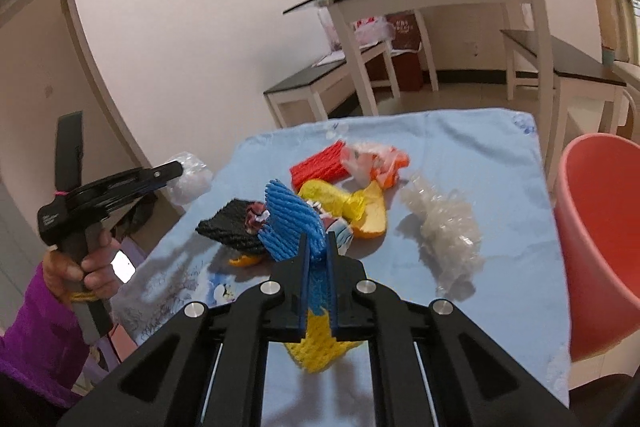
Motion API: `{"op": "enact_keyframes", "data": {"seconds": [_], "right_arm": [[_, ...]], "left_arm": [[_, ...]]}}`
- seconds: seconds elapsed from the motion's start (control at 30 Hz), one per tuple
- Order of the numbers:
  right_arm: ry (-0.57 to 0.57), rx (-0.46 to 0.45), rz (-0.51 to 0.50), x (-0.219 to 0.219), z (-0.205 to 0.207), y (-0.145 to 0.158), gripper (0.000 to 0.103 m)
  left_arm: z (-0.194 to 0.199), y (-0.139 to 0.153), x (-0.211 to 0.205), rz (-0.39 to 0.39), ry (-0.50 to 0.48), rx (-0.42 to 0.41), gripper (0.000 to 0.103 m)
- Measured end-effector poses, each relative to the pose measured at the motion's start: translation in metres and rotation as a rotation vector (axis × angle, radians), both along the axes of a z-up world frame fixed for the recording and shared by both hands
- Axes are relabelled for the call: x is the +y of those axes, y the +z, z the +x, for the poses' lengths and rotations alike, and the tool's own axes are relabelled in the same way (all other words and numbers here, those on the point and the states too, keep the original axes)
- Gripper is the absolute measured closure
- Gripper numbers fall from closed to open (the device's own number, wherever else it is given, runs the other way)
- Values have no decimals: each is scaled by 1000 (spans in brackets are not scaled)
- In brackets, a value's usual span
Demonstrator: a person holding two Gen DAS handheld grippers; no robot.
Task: Collect trash
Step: 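Carry both items to the pink bucket and open both grippers to drop them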
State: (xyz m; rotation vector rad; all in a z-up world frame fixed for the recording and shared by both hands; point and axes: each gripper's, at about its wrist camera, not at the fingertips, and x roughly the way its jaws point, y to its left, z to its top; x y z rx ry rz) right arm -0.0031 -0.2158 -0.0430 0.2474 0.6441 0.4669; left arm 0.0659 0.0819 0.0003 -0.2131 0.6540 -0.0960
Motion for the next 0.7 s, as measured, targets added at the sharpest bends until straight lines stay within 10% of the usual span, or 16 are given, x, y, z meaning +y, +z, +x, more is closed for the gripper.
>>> {"op": "enact_keyframes", "data": {"seconds": [0.7], "right_arm": [[-431,-86,3,-145,-41,22,96]], "left_arm": [[-20,33,-170,-56,-362,-78,78]]}}
